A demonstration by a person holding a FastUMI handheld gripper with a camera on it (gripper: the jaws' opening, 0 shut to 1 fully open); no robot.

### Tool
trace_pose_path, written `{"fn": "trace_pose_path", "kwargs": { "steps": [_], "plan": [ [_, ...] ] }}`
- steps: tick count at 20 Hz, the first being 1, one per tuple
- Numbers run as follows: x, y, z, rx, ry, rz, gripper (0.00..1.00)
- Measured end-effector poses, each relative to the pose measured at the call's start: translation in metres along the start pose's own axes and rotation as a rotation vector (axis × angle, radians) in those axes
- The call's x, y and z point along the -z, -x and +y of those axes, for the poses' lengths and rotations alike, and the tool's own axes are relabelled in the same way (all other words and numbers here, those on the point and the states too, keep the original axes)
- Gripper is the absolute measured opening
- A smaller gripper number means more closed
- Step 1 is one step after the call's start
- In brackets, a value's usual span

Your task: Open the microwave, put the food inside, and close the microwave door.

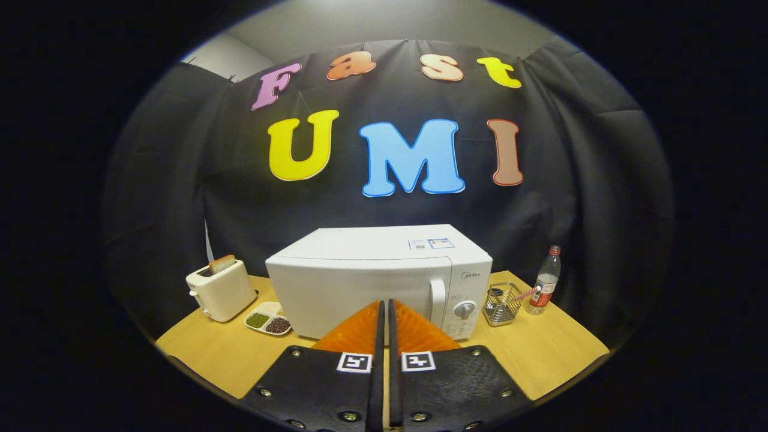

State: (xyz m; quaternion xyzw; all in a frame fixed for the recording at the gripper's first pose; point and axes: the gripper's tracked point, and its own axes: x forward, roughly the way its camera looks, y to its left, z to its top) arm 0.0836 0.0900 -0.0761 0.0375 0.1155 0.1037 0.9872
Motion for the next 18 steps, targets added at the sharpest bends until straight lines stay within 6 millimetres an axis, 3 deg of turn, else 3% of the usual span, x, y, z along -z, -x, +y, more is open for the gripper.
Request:
{"fn": "trace_pose_path", "kwargs": {
  "steps": [1, 4, 6, 9, 18],
  "plan": [
    [-0.002, 0.010, 0.000, 0.005, 0.002, -0.007, 0.08],
    [-0.009, 0.042, 0.006, 0.002, -0.002, -0.046, 0.08],
    [-0.014, 0.061, 0.011, -0.013, -0.004, -0.077, 0.33],
    [-0.015, 0.085, 0.011, -0.008, 0.002, -0.105, 0.98],
    [-0.028, 0.126, -0.004, 0.044, -0.037, -0.166, 0.97]
  ]
}}
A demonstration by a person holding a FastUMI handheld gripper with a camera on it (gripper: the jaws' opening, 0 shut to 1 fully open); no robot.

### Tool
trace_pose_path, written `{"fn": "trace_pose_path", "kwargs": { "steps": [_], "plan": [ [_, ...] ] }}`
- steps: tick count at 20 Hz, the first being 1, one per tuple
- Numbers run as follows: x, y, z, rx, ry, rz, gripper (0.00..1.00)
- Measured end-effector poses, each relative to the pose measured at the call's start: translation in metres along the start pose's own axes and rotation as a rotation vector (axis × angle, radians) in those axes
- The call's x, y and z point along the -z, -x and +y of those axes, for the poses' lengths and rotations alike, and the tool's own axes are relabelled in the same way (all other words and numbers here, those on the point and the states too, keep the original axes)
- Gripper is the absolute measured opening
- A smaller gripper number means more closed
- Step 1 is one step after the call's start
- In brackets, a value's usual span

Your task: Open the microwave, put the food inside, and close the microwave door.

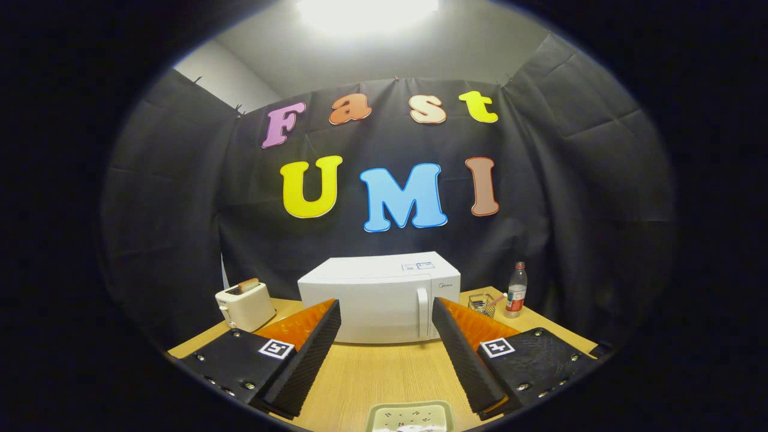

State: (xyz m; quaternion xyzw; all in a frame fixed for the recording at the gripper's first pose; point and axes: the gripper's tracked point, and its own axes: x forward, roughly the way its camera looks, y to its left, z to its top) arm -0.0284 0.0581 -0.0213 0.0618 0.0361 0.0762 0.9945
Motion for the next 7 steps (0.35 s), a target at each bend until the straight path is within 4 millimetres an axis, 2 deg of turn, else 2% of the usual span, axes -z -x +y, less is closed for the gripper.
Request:
{"fn": "trace_pose_path", "kwargs": {
  "steps": [7],
  "plan": [
    [-0.006, 0.014, -0.011, 0.009, -0.020, -0.013, 0.97]
  ]
}}
